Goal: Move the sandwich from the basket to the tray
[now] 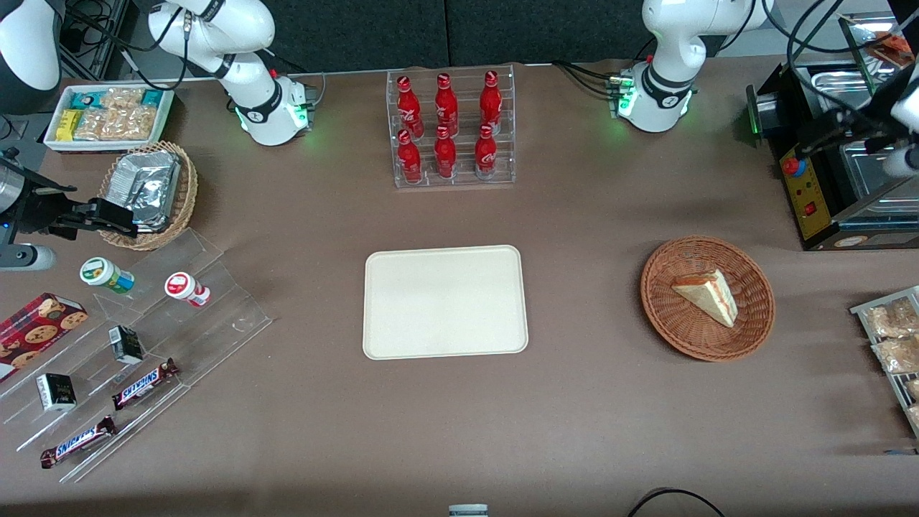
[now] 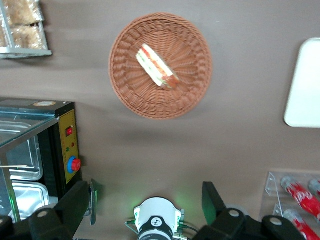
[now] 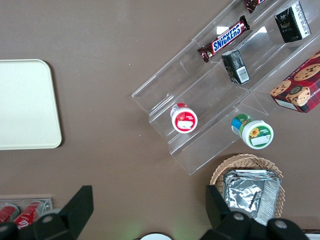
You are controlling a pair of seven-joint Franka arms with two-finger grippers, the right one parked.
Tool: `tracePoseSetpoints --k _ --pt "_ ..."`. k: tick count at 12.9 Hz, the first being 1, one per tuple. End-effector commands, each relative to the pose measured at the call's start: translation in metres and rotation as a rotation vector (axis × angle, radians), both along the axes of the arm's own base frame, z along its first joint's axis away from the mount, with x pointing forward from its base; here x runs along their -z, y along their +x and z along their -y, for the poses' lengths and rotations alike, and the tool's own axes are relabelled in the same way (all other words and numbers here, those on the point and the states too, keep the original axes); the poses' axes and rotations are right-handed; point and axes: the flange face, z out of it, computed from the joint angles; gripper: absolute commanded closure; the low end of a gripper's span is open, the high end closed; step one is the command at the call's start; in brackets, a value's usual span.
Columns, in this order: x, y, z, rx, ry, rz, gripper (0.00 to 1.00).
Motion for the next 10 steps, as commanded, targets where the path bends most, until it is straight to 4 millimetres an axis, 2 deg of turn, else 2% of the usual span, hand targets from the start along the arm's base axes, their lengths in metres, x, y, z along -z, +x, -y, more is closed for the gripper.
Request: tracePoseSetpoints --k 1,4,5,9,10 --pt "0.026 0.027 0.002 -0.137 0.053 0.003 0.0" --pt "0.052 0.043 -0.003 -0.228 0.08 0.015 0.0" --pt "0.068 0.048 -0.011 -0.311 0.079 0.036 0.0" --pt "0.139 0.053 -0.013 -0.545 0.095 0.117 0.0" --pt "0.164 0.052 -0.011 -0.609 0.085 0.12 0.0"
